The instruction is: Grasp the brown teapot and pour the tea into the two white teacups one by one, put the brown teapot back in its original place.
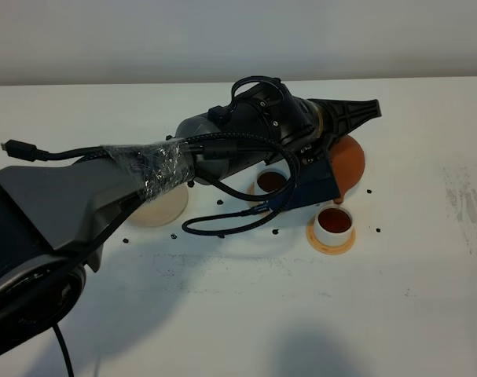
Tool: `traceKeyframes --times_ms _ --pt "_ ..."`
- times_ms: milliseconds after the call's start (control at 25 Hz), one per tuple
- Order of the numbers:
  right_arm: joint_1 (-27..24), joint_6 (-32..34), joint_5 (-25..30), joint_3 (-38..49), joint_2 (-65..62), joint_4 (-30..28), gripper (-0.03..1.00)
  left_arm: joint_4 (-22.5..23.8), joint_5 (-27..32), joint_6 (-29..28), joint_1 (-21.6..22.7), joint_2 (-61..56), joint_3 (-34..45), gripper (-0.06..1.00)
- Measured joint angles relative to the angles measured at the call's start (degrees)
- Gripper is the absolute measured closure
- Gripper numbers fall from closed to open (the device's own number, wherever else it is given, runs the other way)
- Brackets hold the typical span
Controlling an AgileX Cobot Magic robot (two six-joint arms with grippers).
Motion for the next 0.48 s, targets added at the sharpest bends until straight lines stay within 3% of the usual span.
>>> traceKeyframes --times_ms 480 --pt "0.0 0.33 0.0 0.0 0.0 0.0 0.57 -4.92 5.85 -3.15 0.0 -2.77 0.02 0.86"
